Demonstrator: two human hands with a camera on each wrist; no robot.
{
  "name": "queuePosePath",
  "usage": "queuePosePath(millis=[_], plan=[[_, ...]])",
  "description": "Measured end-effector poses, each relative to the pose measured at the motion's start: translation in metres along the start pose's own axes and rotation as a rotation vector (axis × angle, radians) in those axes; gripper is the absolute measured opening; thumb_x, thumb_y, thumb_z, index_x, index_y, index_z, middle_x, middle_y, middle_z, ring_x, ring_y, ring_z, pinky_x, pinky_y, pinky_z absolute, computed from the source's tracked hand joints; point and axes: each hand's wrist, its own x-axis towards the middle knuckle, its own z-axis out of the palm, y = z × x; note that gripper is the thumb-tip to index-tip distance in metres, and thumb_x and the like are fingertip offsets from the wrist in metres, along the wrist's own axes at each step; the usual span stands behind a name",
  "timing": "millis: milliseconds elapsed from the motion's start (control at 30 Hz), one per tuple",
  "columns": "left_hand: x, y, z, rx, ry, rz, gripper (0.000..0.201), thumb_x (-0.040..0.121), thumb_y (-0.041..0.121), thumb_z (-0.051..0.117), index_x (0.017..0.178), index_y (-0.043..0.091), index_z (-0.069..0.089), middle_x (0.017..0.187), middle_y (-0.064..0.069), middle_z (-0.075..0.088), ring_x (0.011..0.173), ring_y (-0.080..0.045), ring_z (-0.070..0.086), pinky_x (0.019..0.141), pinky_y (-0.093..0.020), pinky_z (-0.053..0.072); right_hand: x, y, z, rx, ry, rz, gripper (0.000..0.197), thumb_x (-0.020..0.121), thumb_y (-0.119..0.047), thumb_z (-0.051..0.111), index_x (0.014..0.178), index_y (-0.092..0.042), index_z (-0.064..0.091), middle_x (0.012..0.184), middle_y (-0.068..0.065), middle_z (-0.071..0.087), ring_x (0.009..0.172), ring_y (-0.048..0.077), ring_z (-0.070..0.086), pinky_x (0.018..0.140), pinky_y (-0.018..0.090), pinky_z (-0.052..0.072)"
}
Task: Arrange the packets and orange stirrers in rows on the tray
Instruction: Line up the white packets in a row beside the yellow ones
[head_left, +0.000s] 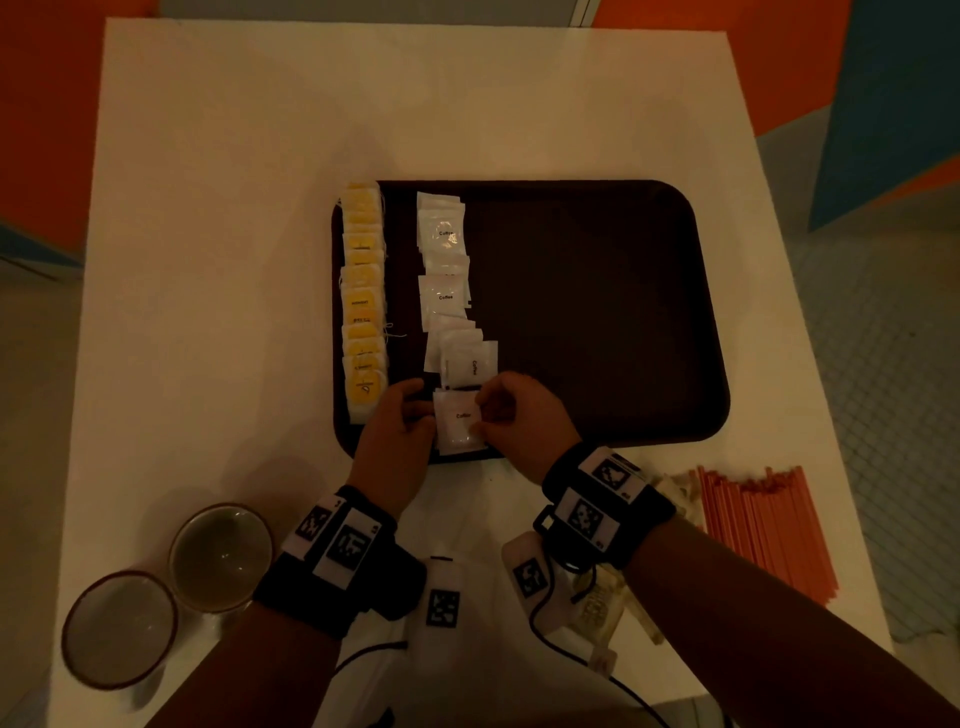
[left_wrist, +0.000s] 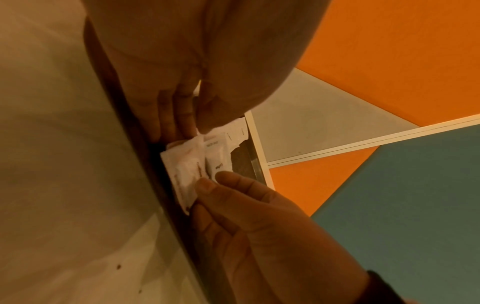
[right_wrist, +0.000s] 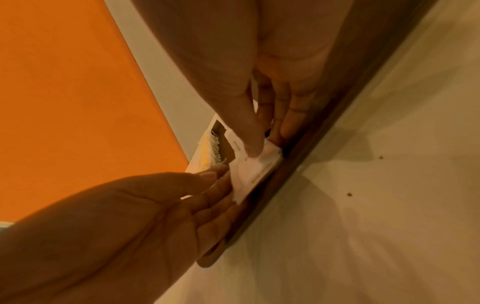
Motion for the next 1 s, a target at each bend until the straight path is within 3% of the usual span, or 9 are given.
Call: queuePosePath(millis=[133, 267, 433, 533, 633, 733, 833, 1000], plan=[[0.003, -0.001, 0.000, 0.079, 0.011, 0.016, 0.043, 0.087, 0.006, 0.056, 0.127, 0.015, 0.043, 0.095, 0.001, 0.054, 0.079, -0.005, 0.051, 0.064, -0.015, 0.041, -0.003, 0.000, 0.002, 0.051, 0.013, -0.020, 0.022, 0.076, -0.010, 0.069, 0.087, -0.022, 0.054, 0.112, 0.001, 0.050, 0.091, 0.009, 0.056, 0.072, 0.014, 0.046], [0.003, -0.003, -0.001, 0.112, 0.015, 0.029, 0.031, 0.086, 0.012, 0.059, 0.115, 0.014, 0.052, 0.094, 0.004, 0.057, 0.086, -0.010, 0.056, 0.067, -0.015, 0.044, -0.006, 0.001, 0.003, 0.021, 0.010, -0.054, 0.014, 0.080, -0.014, 0.067, 0.090, -0.019, 0.058, 0.106, -0.001, 0.053, 0.078, -0.001, 0.051, 0.063, 0.008, 0.041], [0.007, 0.001, -0.004, 0.166, 0.038, 0.067, 0.009, 0.086, 0.014, 0.059, 0.091, 0.019, 0.054, 0.081, 0.012, 0.053, 0.077, -0.005, 0.051, 0.064, -0.015, 0.041, 0.006, 0.001, -0.012, -0.024, 0.175, -0.062, 0.011, 0.083, -0.018, 0.063, 0.089, -0.021, 0.055, 0.109, -0.001, 0.045, 0.083, 0.002, 0.049, 0.073, 0.010, 0.041], [0.013, 0.004, -0.003, 0.211, 0.034, 0.083, 0.005, 0.087, 0.014, 0.058, 0.091, 0.015, 0.056, 0.083, 0.005, 0.055, 0.082, -0.012, 0.053, 0.065, -0.017, 0.041, 0.018, -0.003, -0.016, -0.101, 0.107, -0.062, 0.011, 0.084, -0.022, 0.063, 0.095, -0.021, 0.061, 0.115, 0.000, 0.046, 0.099, 0.010, 0.048, 0.086, 0.020, 0.039], [0.017, 0.005, -0.002, 0.269, 0.011, 0.087, 0.007, 0.087, 0.012, 0.057, 0.093, 0.011, 0.057, 0.087, 0.003, 0.054, 0.083, -0.011, 0.050, 0.064, -0.015, 0.036, 0.028, -0.008, -0.017, -0.137, 0.087, -0.069, 0.008, 0.083, -0.021, 0.063, 0.091, -0.018, 0.064, 0.106, 0.001, 0.057, 0.096, 0.012, 0.051, 0.085, 0.024, 0.042], [0.016, 0.006, -0.003, 0.315, 0.000, 0.104, 0.005, 0.087, 0.011, 0.056, 0.092, 0.014, 0.055, 0.081, 0.009, 0.051, 0.077, -0.006, 0.048, 0.060, -0.010, 0.033, 0.030, -0.013, -0.021, -0.138, 0.113, -0.109, 0.004, 0.083, -0.017, 0.063, 0.086, -0.015, 0.062, 0.096, 0.000, 0.060, 0.088, 0.010, 0.053, 0.076, 0.019, 0.041], [0.014, 0.004, -0.004, 0.327, -0.003, 0.109, 0.010, 0.088, 0.007, 0.053, 0.096, 0.008, 0.058, 0.089, 0.001, 0.054, 0.085, -0.012, 0.050, 0.069, -0.018, 0.037, 0.029, -0.019, -0.025, -0.129, 0.132, -0.195, 0.009, 0.084, -0.007, 0.058, 0.088, -0.014, 0.054, 0.090, -0.001, 0.058, 0.082, 0.011, 0.055, 0.068, 0.014, 0.044], [0.014, 0.002, -0.004, 0.315, -0.009, 0.098, 0.006, 0.088, 0.008, 0.054, 0.092, 0.012, 0.057, 0.089, 0.000, 0.056, 0.085, -0.014, 0.052, 0.074, -0.025, 0.039, 0.032, -0.026, -0.029, -0.246, 0.061, -0.290, 0.008, 0.087, -0.009, 0.054, 0.093, -0.014, 0.053, 0.096, 0.004, 0.061, 0.088, 0.016, 0.059, 0.080, 0.028, 0.051]])
